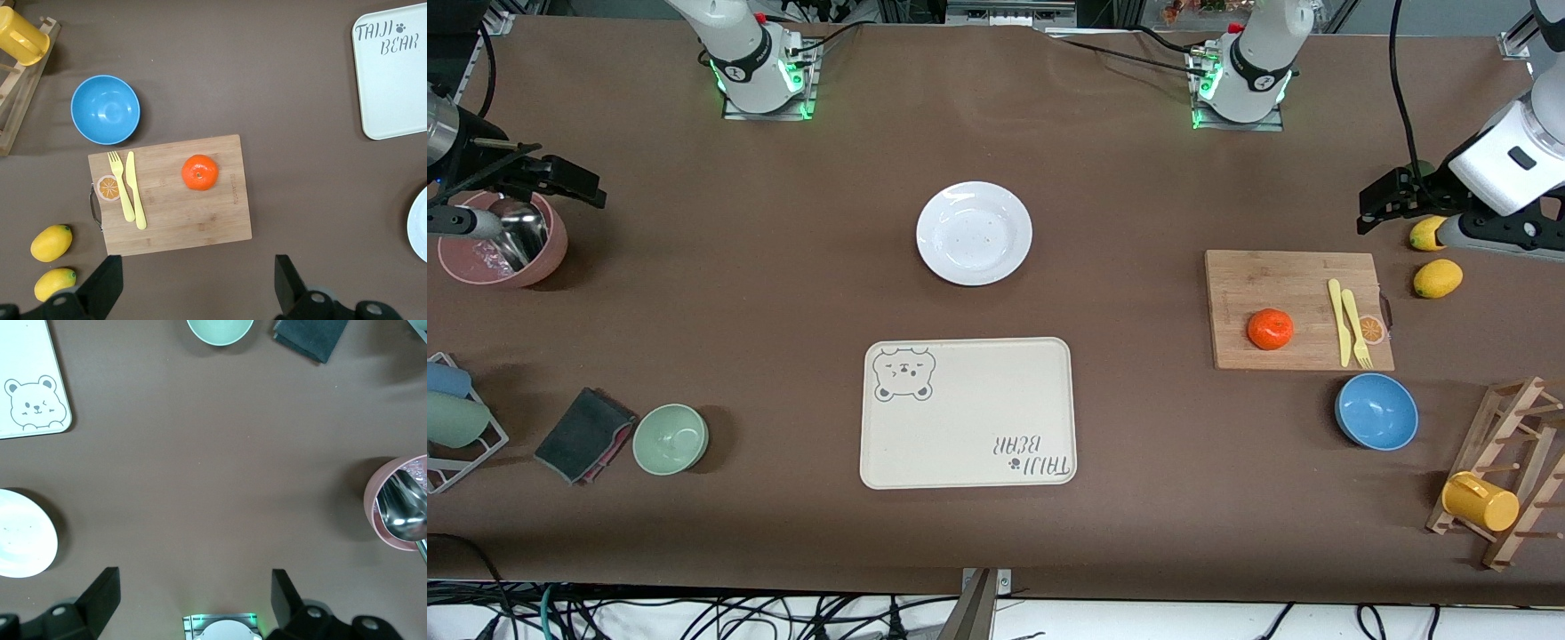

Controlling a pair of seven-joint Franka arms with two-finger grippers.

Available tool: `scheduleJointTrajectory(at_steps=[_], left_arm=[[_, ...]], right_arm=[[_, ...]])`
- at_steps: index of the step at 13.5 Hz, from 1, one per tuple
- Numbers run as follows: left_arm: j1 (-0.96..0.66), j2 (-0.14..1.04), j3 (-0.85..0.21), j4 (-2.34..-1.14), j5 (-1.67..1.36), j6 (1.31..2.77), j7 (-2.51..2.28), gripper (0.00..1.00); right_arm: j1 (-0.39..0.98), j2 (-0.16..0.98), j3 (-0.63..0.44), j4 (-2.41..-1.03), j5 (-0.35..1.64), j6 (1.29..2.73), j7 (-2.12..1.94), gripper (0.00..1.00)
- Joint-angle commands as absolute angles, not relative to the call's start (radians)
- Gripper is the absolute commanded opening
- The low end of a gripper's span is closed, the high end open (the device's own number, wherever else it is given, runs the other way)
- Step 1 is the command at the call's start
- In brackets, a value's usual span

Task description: Place orange and plate with both arms

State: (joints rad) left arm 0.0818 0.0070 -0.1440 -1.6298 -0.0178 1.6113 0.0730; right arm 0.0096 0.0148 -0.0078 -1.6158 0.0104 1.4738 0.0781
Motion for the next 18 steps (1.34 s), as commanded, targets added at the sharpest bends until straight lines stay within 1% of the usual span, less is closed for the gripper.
scheduleJointTrajectory(at_steps=[1,4,6,9,12,13,16,18], left_arm=[[0.08,-0.012,-0.152,-1.637,0.002,1.615,0.089,1.0],[0.092,0.011,-0.147,-1.603,0.0,1.614,0.09,1.0],[0.101,0.034,-0.135,-1.582,0.0,1.565,0.087,1.0],[0.116,0.104,-0.127,-1.577,0.049,1.563,0.097,1.0],[0.155,0.104,-0.133,-1.591,0.017,1.565,0.095,1.0],[0.156,0.118,-0.13,-1.597,-0.042,1.571,0.077,0.99],[0.16,0.19,-0.132,-1.638,-0.058,1.664,-0.014,0.99],[0.15,0.202,-0.133,-1.73,-0.057,1.789,-0.018,1.0]], right_arm=[[0.011,0.011,-0.006,-1.611,0.005,1.459,0.071,1.0],[0.011,0.011,-0.008,-1.611,0.005,1.447,0.071,1.0],[0.011,0.011,-0.008,-1.611,0.005,1.447,0.071,1.0],[0.011,0.011,-0.008,-1.611,0.005,1.447,0.071,1.0],[0.011,0.011,-0.008,-1.611,0.006,1.447,0.071,1.0],[0.011,0.011,-0.008,-1.611,0.006,1.447,0.071,1.0],[0.011,0.011,-0.008,-1.611,0.006,1.447,0.071,1.0],[0.011,0.012,-0.008,-1.611,0.008,1.447,0.071,1.0]])
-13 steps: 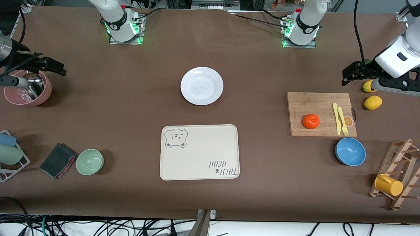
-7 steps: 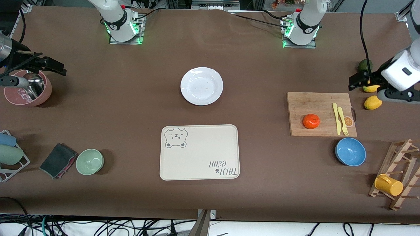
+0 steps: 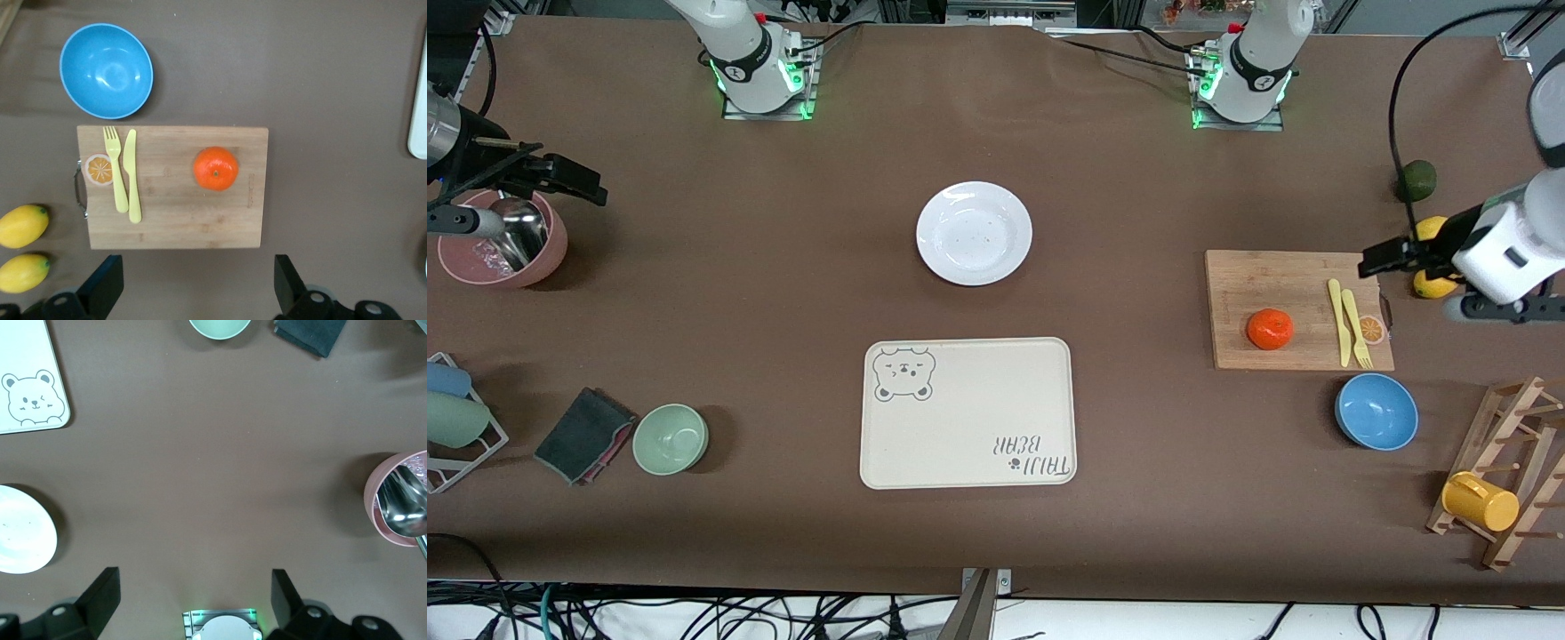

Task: Place orange and plate with both arms
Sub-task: 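Move the left gripper down over the orange on the cutting board, then close the left gripper on the orange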

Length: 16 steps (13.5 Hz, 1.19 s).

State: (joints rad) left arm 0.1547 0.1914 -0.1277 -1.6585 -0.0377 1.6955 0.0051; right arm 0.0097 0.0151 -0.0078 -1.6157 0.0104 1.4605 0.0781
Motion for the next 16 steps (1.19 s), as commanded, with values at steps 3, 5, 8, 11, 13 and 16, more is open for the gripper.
scheduleJointTrajectory(at_steps=[3,5,8,11,13,16], left_arm=[[0.146,0.242,-0.133,-1.859,-0.057,1.982,-0.038,1.0],[0.143,0.288,-0.135,-1.862,-0.052,1.99,-0.112,1.0],[0.121,0.347,-0.138,-1.873,-0.003,2.012,-0.188,1.0],[0.115,0.368,-0.138,-1.959,-0.003,2.159,-0.195,1.0],[0.117,0.405,-0.138,-1.962,-0.003,2.206,-0.193,1.0],[0.118,0.432,-0.138,-1.964,0.009,2.229,-0.193,1.0]], right_arm=[[0.011,0.012,-0.008,-1.611,0.008,1.447,0.069,1.0],[0.011,0.012,-0.008,-1.611,0.008,1.447,0.069,1.0],[0.011,0.012,-0.008,-1.611,0.008,1.447,0.069,1.0],[0.009,0.012,-0.008,-1.611,0.008,1.443,0.069,1.0],[0.009,0.012,-0.008,-1.611,0.008,1.443,0.069,1.0],[0.009,0.012,-0.008,-1.611,0.009,1.443,0.069,1.0]])
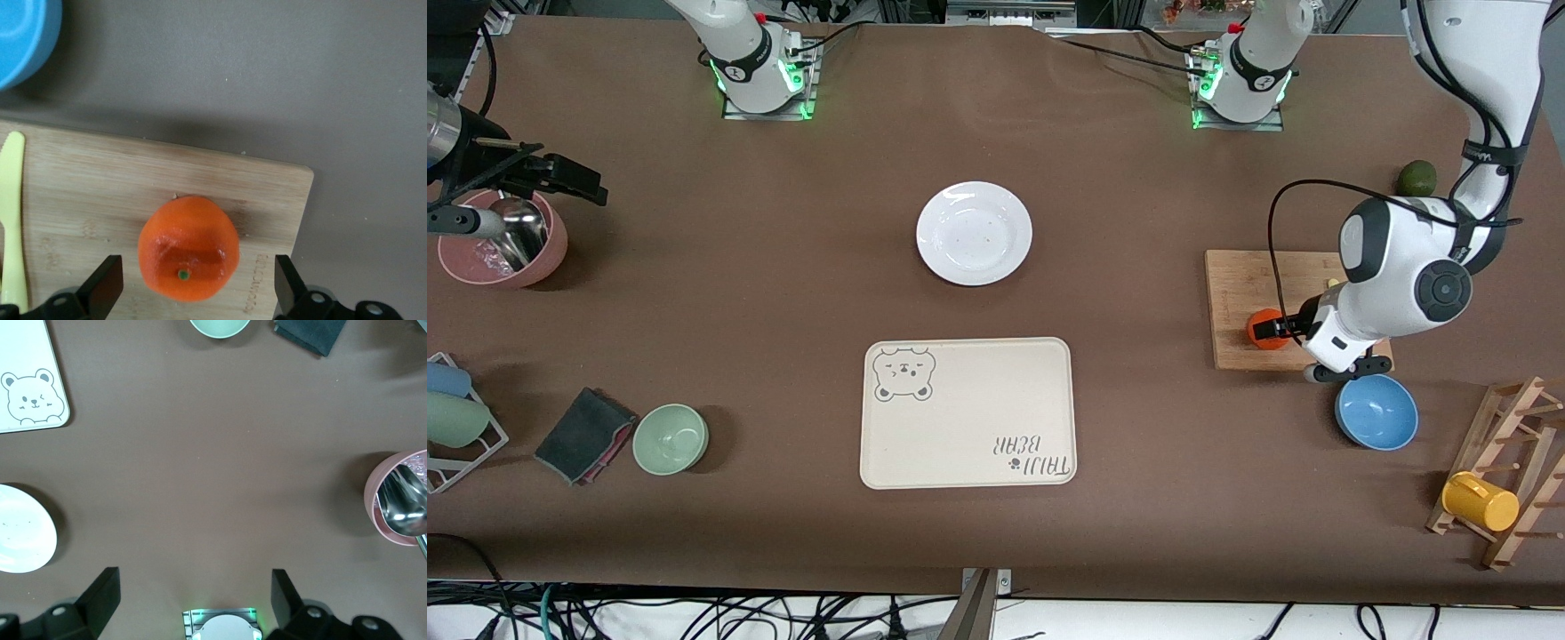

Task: Place orange and plate with both arms
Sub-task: 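Close the left gripper on the orange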

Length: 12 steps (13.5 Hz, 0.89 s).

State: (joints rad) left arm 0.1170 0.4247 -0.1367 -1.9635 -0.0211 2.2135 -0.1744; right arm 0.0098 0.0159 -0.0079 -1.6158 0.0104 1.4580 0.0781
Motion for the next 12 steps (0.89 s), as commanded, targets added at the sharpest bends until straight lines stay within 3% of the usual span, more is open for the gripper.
scheduleJointTrajectory(at_steps=[1,7,8,11,12], left_arm=[[0.118,0.434,-0.138,-1.967,0.009,2.229,-0.193,1.0],[0.127,0.477,-0.14,-1.967,0.009,2.23,-0.192,1.0],[0.127,0.479,-0.14,-1.968,0.008,2.229,-0.192,0.9],[0.13,0.48,-0.14,-1.965,0.002,2.224,-0.187,0.3],[0.13,0.476,-0.141,-1.959,-0.003,2.215,-0.186,0.17]], right_arm=[[0.009,0.012,-0.008,-1.611,0.008,1.443,0.069,1.0],[0.009,0.012,-0.008,-1.611,0.009,1.443,0.069,1.0],[0.009,0.012,-0.008,-1.611,0.009,1.443,0.069,1.0],[0.009,0.012,-0.009,-1.611,0.012,1.443,0.069,1.0],[0.009,0.012,-0.009,-1.611,0.012,1.443,0.069,1.0]])
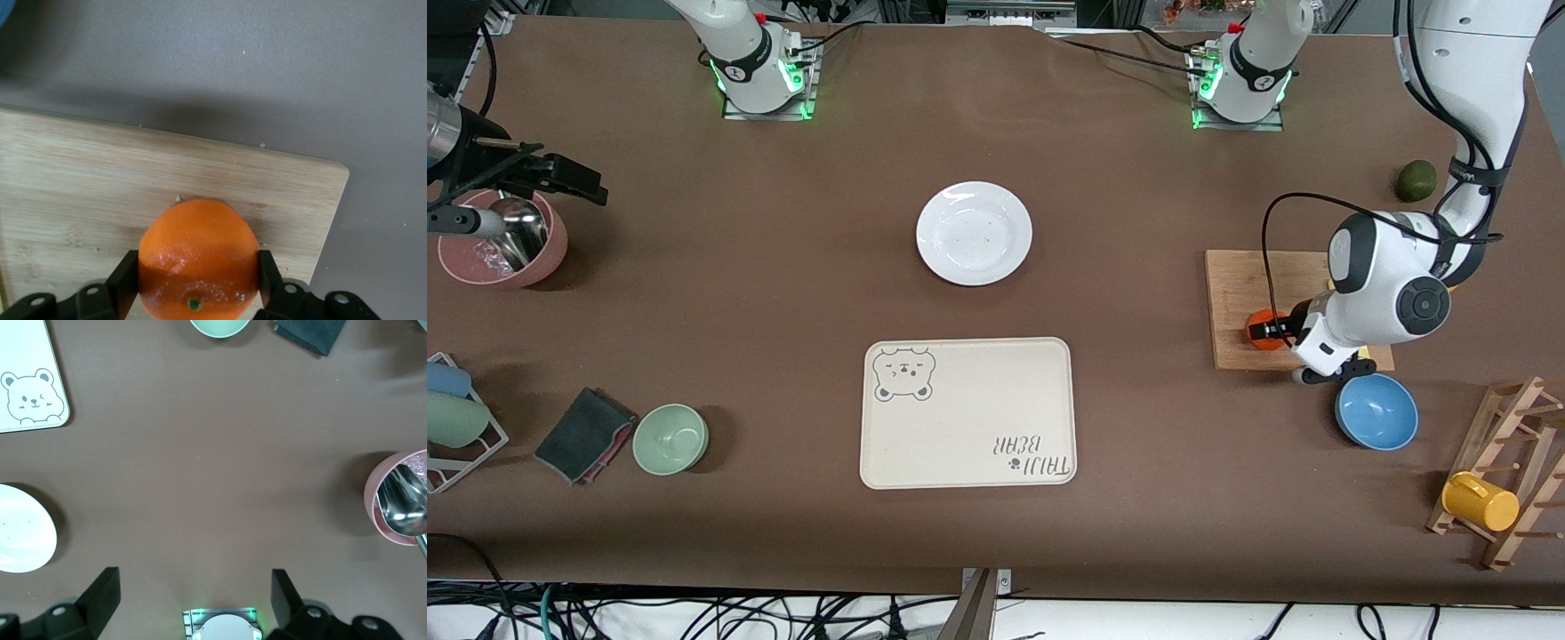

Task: Place orange and plate with both arms
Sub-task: 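Close the left gripper on the orange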

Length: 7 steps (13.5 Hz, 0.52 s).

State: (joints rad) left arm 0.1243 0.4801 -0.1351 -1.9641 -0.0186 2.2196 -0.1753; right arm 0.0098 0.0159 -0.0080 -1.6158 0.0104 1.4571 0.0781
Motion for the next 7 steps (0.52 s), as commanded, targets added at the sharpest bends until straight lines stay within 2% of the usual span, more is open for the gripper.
scheduleJointTrajectory(at_steps=[1,4,7], left_arm=[[0.13,0.469,-0.144,-1.956,-0.005,2.212,-0.187,0.08],[0.124,0.43,-0.219,-1.934,-0.008,2.183,-0.201,0.0],[0.124,0.425,-0.329,-1.913,-0.034,2.169,-0.279,0.0]], right_arm=[[0.009,0.012,-0.009,-1.612,0.012,1.443,0.069,1.0],[0.009,0.012,-0.009,-1.611,0.012,1.443,0.069,1.0],[0.009,0.012,-0.009,-1.611,0.012,1.443,0.069,1.0]])
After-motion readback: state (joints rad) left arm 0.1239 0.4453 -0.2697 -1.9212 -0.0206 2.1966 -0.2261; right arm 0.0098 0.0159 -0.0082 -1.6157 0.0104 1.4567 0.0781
